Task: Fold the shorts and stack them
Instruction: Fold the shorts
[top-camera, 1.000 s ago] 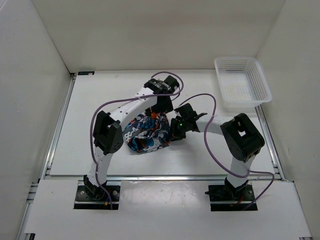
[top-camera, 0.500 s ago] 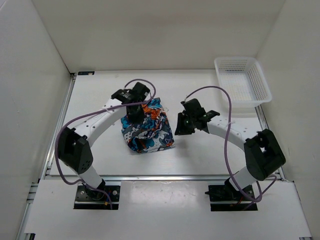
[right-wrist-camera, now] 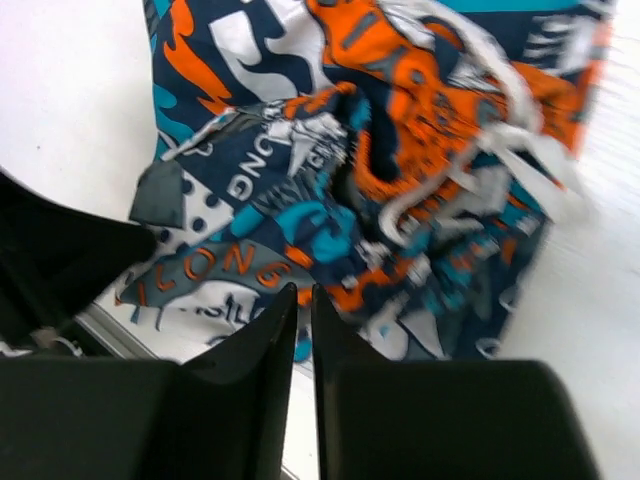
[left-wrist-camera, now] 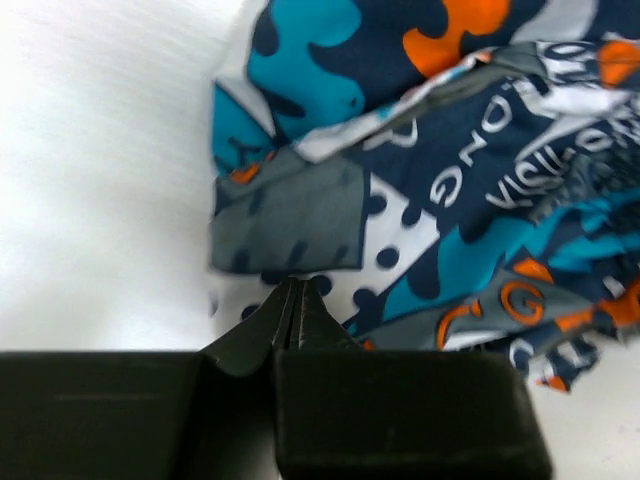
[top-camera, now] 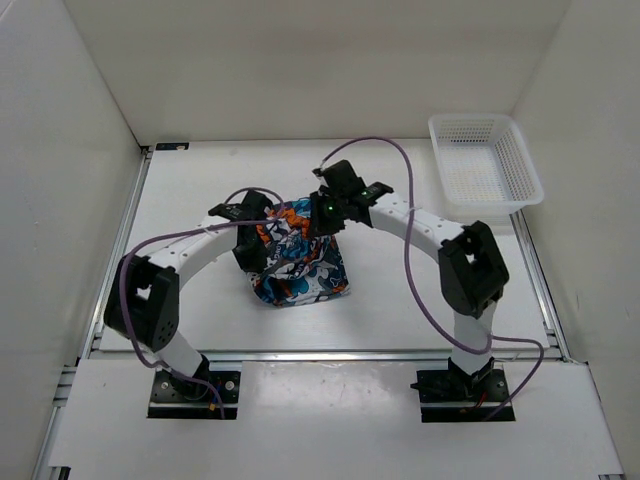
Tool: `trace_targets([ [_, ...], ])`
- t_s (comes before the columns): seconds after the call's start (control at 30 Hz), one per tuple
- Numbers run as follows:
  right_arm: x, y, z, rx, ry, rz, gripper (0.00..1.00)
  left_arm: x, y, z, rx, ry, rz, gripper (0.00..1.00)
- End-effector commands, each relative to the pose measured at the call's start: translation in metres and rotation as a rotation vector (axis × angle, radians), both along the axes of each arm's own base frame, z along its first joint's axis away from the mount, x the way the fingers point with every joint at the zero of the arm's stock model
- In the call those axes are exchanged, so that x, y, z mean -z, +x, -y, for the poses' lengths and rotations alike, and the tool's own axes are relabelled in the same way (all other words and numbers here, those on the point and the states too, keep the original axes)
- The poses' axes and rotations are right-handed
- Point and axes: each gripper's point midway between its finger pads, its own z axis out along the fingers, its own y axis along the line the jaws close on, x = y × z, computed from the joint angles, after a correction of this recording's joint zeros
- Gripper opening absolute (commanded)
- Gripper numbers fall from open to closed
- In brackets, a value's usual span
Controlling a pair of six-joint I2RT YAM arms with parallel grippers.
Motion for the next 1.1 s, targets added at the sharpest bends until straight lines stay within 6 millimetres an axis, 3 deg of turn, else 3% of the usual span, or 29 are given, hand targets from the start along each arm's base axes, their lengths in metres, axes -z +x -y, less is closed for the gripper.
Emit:
trace_targets([
  [0.0,0.005,-0.008,-0.027,-0.078,0.028,-0.056,0.16,0.016,0.011,0.025,0.029,-0.085,0.019,0.10],
  [0.07,0.025,-0.006,-0.031,-0.077,0.013,-0.096,0.16,0.024,0.007,0.038,0.065,-0.095,-0.008,0.10],
  [0.17,0.052,-0.001,-0.027,-0.051,-0.048,-0.120,0.16,0.029,0.006,0.042,0.070,-0.112,-0.015,0.10],
  [0.23,0.072,0.002,-0.006,0.016,-0.165,-0.117,0.13,0.029,0.006,0.042,0.079,-0.109,-0.015,0.10],
  [0.3,0.090,0.020,0.029,0.160,-0.290,-0.086,0.10,0.032,0.004,0.038,0.098,-0.091,-0.019,0.10],
  [0.4,0.112,0.023,0.062,0.252,-0.392,-0.085,0.07,0.035,0.001,0.034,0.112,-0.073,-0.024,0.10],
  [0.5,0.128,0.021,0.066,0.255,-0.389,-0.138,0.05,0.035,0.000,0.035,0.126,-0.079,-0.028,0.10],
  [0.6,0.117,0.015,0.058,0.218,-0.332,-0.148,0.05,0.022,0.002,0.038,0.152,-0.099,0.006,0.10],
  [0.7,0.079,0.014,0.056,0.218,-0.265,-0.093,0.07,-0.004,0.001,0.046,0.178,-0.162,0.048,0.10],
  [0.73,0.050,0.017,0.054,0.223,-0.219,-0.047,0.12,-0.013,0.000,0.051,0.198,-0.192,0.052,0.10],
  [0.83,0.017,0.011,0.062,0.217,-0.185,0.018,0.21,-0.026,-0.006,0.064,0.230,-0.257,0.052,0.10],
  [0.9,0.014,-0.001,0.059,0.188,-0.164,0.003,0.22,-0.027,-0.011,0.075,0.265,-0.267,0.045,0.10],
  [1.07,0.027,-0.042,0.026,0.048,-0.098,-0.075,0.22,0.012,-0.026,0.086,0.309,-0.222,-0.078,0.10],
])
